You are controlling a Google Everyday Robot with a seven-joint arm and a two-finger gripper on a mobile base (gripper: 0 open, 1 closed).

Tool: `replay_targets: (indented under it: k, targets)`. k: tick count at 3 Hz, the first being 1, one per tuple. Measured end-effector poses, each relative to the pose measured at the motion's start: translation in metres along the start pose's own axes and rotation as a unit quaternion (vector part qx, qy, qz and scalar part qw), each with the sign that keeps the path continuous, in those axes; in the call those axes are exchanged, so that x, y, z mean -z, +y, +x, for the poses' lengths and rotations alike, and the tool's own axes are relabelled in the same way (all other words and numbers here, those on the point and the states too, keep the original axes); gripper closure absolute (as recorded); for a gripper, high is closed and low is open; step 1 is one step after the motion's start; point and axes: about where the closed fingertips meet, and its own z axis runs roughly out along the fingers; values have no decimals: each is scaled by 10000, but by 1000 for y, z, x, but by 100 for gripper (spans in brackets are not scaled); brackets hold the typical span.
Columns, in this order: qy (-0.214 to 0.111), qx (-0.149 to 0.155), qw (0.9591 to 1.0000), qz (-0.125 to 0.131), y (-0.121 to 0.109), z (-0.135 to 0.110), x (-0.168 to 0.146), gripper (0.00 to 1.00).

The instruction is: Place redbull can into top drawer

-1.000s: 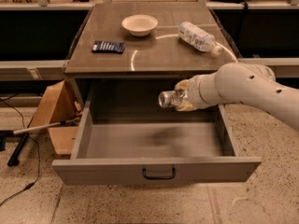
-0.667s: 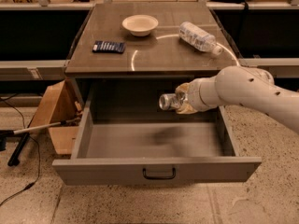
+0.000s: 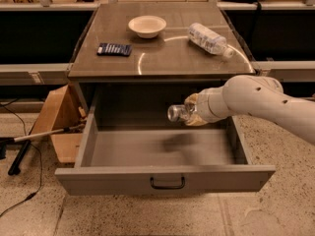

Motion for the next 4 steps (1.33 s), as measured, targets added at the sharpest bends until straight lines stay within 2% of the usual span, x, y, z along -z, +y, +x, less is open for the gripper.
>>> replay_targets:
  k: [3,4]
  targets:
    - [148,-93,9996,-238,15,6,-13,100]
    - [380,-79,9980,-501,29,13,-24,100]
